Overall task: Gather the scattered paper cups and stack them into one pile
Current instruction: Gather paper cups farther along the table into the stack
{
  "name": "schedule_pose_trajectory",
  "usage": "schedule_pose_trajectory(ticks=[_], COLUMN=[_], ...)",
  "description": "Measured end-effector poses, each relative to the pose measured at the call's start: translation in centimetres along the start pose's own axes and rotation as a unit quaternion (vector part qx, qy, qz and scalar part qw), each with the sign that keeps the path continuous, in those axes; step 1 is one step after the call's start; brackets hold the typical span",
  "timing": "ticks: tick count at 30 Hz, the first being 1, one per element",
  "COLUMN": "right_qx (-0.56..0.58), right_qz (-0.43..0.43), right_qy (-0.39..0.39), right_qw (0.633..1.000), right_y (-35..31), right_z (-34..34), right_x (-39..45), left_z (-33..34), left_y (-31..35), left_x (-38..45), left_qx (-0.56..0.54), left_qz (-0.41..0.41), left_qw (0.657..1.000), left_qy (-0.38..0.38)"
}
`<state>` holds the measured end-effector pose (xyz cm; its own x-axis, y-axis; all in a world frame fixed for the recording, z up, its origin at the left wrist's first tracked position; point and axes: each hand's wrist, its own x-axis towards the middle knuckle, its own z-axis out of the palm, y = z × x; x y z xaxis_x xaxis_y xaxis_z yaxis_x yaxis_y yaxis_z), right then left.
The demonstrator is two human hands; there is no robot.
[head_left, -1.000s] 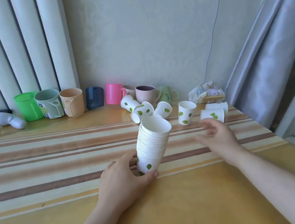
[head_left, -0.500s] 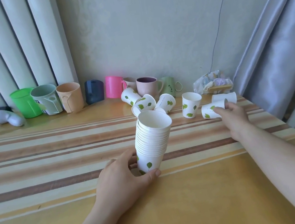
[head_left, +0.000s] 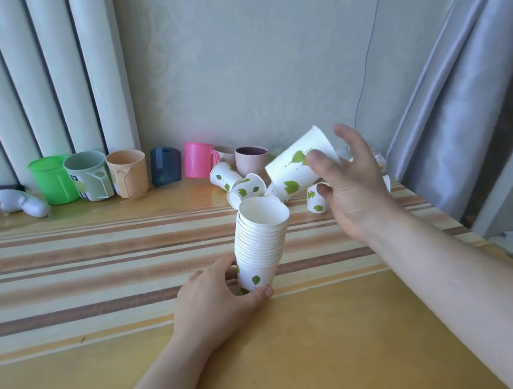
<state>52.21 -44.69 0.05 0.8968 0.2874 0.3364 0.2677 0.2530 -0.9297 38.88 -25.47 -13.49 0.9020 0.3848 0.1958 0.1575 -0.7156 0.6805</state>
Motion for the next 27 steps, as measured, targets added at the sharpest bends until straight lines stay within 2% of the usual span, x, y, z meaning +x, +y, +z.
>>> schedule_pose_trajectory(ticks=[3,8,12,14,17,19,22,27], right_qx=[-0.087,-0.264,-0.282,-0.249,-0.180,-0.203,-0.299,-0.465], right_qz=[-0.035,-0.059,-0.051,-0.046,-0.004,0.036,0.088,0.140], right_qy=[-0.068,-0.120,-0.154,-0.154,-0.081,-0.002,0.071,0.108], right_qw=[0.993,0.955,0.946,0.955,0.980,0.979,0.947,0.867], right_y=[-1.3,-0.8,1.1,1.8,3.3,5.1,8.2,13.7], right_z=[2.6,4.2,3.8,2.8,0.1,-2.4,-6.3,-9.6], right_x=[-1.4,-3.1,-3.6,-3.3,-1.9,-0.4,2.4,8.6], left_z=[0.0,0.1,0.1,0.1,0.0,-0.1,0.1,0.9], left_y=[0.0,0.0,0.1,0.0,0.0,0.0,0.2,-0.2], left_x=[0.0,-0.1,-0.1,-0.2,-0.4,-0.3,-0.5,0.5], left_qx=[0.012,0.012,0.021,0.015,0.014,0.018,0.017,0.032], left_qz=[0.004,0.006,0.004,0.003,0.002,0.004,0.007,0.002], left_qw=[1.000,1.000,1.000,1.000,1.000,1.000,1.000,0.999], left_qy=[0.003,0.007,0.012,0.007,-0.002,-0.005,0.002,0.007])
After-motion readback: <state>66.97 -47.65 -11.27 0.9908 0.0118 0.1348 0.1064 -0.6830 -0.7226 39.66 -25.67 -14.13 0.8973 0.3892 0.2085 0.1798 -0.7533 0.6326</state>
